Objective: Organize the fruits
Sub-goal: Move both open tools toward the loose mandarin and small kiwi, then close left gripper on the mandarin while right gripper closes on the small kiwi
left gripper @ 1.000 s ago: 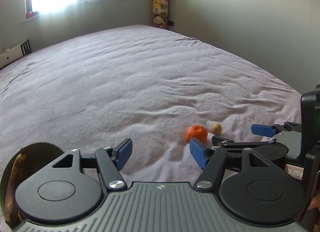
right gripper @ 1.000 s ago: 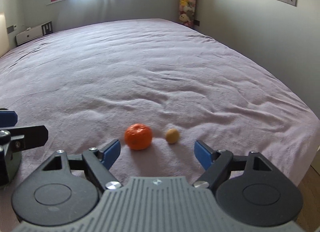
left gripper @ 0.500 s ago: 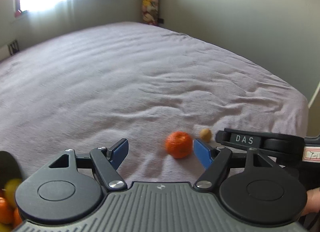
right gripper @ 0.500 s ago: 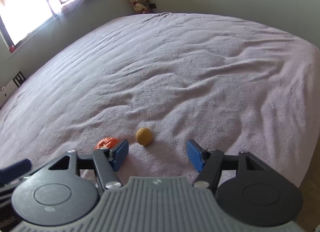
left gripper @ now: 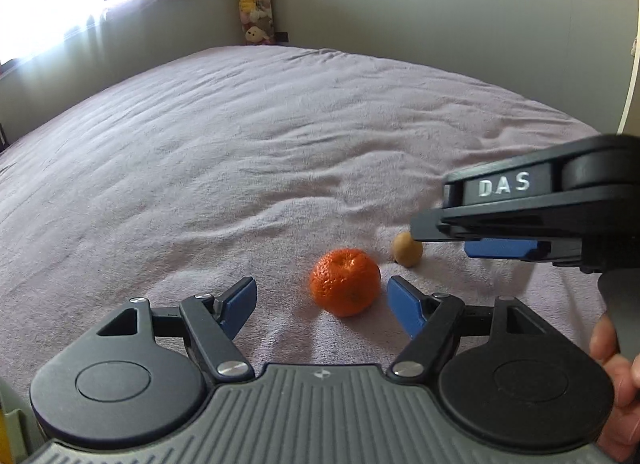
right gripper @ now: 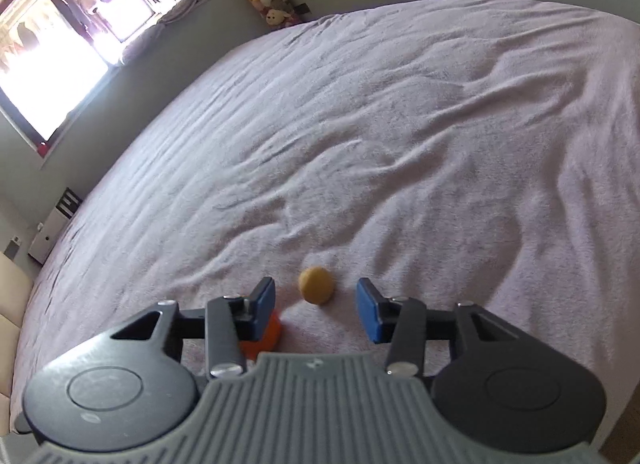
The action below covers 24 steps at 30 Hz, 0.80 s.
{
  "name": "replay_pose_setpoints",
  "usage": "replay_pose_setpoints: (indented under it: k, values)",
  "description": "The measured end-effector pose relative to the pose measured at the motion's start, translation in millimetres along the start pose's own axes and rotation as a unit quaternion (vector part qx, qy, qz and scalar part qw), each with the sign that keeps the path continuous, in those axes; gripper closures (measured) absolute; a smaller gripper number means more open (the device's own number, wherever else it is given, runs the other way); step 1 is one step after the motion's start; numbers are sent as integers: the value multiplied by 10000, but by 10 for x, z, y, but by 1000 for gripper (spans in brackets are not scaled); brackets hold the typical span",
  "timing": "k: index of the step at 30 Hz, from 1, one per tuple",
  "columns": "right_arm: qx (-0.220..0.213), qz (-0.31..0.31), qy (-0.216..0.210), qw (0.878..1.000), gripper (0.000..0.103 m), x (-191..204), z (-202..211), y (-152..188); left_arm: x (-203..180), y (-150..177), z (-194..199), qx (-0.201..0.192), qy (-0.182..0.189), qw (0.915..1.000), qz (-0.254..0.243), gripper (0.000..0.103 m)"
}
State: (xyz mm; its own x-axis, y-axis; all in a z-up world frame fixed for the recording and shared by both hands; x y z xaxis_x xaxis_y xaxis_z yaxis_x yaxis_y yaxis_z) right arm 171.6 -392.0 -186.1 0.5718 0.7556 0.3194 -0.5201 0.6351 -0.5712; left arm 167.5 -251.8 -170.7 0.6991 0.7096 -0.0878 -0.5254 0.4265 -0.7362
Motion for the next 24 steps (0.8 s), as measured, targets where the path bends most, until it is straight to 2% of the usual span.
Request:
replay_pose_setpoints:
  k: [8, 13, 15, 24]
  values:
    - [163, 51, 97, 9998, 69, 31, -185, 50, 44, -17, -167, 11, 54, 9999, 120, 20]
    - [192, 62, 114, 9997, 71, 58, -256, 64, 31, -22, -238, 34, 207, 9997, 135, 28]
    - [218, 58, 124, 9997, 74, 59, -283, 66, 18, -20, -263, 51, 263, 9996, 129, 34]
    - [245, 118, 161, 9995, 84, 77, -333, 93, 23, -26, -353, 82, 423, 9987, 287, 47]
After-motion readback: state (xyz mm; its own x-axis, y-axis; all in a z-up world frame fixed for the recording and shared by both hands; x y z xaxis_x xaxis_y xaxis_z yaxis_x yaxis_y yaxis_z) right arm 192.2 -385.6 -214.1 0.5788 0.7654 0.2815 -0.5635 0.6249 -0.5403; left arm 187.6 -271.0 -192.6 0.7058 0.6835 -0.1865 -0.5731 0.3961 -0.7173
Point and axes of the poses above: each gripper's, at about its wrist camera, not at the fingertips, and z roughly against the way its jaws point, x to its left, y to its underside, the point moved 9 cm from there along -z, roughly the way its jaws point, and after that the axes turned 14 degrees about y, right-handed, at the moved point
